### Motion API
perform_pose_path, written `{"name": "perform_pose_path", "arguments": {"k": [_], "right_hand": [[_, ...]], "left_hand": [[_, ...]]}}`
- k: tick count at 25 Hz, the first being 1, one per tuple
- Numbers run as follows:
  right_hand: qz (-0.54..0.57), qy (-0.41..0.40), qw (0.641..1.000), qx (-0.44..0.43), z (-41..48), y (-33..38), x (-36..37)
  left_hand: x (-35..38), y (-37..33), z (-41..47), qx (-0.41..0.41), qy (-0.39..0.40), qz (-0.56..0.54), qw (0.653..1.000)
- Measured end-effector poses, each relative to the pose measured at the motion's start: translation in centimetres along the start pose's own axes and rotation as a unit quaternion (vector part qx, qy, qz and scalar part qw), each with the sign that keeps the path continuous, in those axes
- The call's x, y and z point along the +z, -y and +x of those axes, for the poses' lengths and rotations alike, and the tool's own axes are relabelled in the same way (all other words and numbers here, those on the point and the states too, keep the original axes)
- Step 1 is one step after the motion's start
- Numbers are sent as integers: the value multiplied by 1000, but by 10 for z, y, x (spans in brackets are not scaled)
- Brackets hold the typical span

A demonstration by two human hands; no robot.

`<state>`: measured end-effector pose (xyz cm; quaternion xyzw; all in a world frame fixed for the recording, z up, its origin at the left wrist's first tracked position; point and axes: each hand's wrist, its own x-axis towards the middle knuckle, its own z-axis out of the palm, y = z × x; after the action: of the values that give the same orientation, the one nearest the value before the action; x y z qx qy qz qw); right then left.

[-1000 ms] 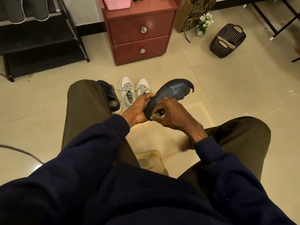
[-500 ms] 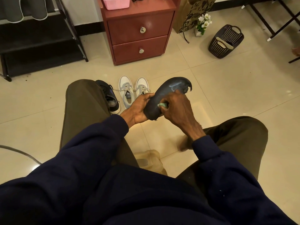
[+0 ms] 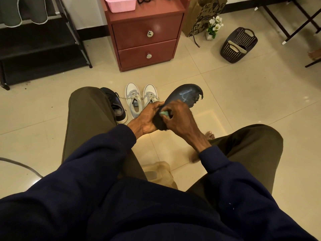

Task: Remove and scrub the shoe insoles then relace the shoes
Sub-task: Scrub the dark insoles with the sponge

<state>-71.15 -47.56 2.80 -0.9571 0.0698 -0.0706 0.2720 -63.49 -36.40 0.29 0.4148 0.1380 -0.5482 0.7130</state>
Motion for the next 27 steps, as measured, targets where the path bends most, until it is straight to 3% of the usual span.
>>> {"name": "perform_pose_path", "arguments": {"k": [2, 4, 8, 10, 13, 14, 16, 18, 20, 24, 25, 27], "right_hand": [[107, 99, 989, -25, -3, 9, -5], [107, 160, 981, -22, -2, 5, -14], [-114, 74, 991, 2, -3, -12, -13], [-88, 45, 995, -13, -3, -6, -6], [83, 127, 987, -50, -5, 4, -7], [90, 159, 982, -56, -5, 3, -10], [-4, 155, 987, -46, -3, -6, -14], [-116, 50, 992, -9, 0, -17, -15], [-131, -26, 991, 17, 1, -20, -12], [32, 103, 994, -21, -3, -4, -6], [37, 116, 992, -16, -4, -5, -8], [-50, 56, 997, 15, 0, -16, -11]], "left_hand": [[-3, 1, 2, -3, -11, 12, 1000], [-4, 1, 2, 5, -5, -3, 1000], [-3, 1, 5, 13, -12, -4, 1000], [-3, 0, 5, 14, -23, 0, 1000], [-6, 0, 8, 10, -28, -6, 1000], [-7, 0, 8, 12, -28, -14, 999], [-7, -1, 7, 15, -22, -24, 999], [-5, 0, 6, 6, -5, -30, 1000], [0, 0, 2, 0, -3, -33, 999], [-3, 2, 6, 6, -28, -3, 1000], [-3, 2, 6, 5, -29, -9, 1000], [-4, 1, 4, 4, -14, -23, 1000]]}}
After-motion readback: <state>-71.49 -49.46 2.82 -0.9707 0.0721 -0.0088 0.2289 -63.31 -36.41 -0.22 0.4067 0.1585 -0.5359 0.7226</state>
